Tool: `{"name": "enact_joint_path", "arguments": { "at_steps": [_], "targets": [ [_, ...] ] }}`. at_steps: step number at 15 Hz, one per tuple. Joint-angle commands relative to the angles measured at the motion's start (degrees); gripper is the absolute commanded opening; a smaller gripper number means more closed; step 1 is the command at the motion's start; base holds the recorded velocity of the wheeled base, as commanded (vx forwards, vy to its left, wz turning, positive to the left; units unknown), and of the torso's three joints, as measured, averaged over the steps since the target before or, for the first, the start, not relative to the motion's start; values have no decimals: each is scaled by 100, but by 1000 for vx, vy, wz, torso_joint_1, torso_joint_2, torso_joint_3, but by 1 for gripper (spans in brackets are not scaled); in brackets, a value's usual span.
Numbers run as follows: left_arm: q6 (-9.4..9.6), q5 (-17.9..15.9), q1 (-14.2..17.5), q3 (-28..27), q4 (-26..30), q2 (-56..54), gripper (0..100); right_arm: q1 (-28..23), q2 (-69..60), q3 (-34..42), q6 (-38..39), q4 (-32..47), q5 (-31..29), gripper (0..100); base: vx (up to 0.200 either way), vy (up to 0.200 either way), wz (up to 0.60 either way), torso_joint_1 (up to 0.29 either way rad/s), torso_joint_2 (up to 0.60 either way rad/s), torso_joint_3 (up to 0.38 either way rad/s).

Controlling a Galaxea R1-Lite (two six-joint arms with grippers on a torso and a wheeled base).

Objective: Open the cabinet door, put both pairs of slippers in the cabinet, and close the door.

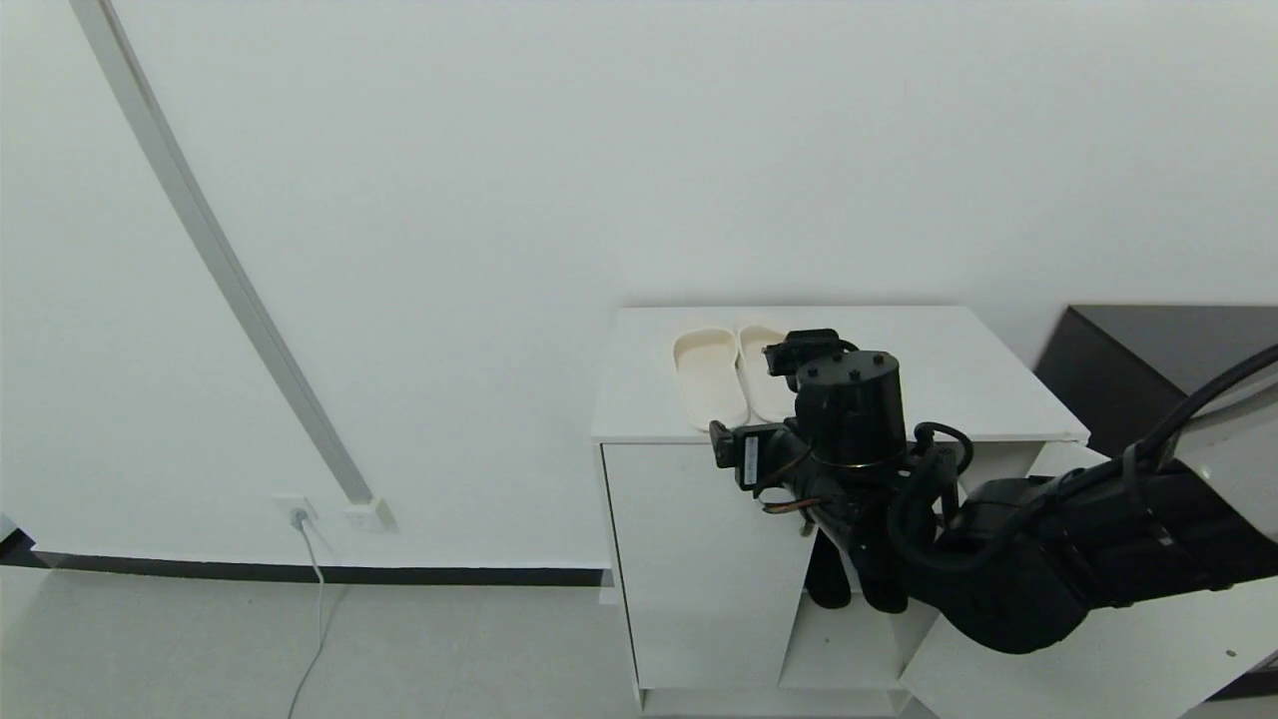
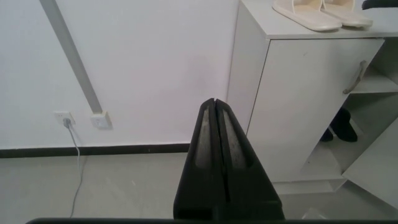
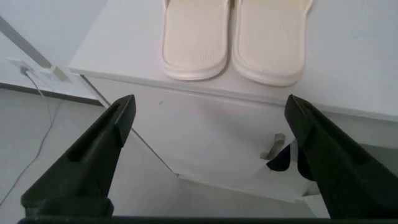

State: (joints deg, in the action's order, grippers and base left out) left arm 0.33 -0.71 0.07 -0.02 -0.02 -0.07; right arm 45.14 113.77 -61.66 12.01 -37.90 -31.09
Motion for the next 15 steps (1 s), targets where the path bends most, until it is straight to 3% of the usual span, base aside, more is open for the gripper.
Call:
{"name": "enact_joint_path", "arguments": {
  "at_steps": [1, 10, 15],
  "targets": [
    [2, 0, 1, 2, -6, 7, 0, 3, 31, -13, -5, -16, -3, 100, 200, 0, 0, -2, 2, 2],
    [2, 0, 10, 2, -6, 7, 0, -76, 330, -30, -93, -341, -29, 100, 200, 0, 0, 3, 0, 2],
    [2, 0, 10, 2, -6, 7, 0, -260, 910, -549, -436, -675, 41, 100, 0, 0, 0, 0, 0, 0]
  ]
}}
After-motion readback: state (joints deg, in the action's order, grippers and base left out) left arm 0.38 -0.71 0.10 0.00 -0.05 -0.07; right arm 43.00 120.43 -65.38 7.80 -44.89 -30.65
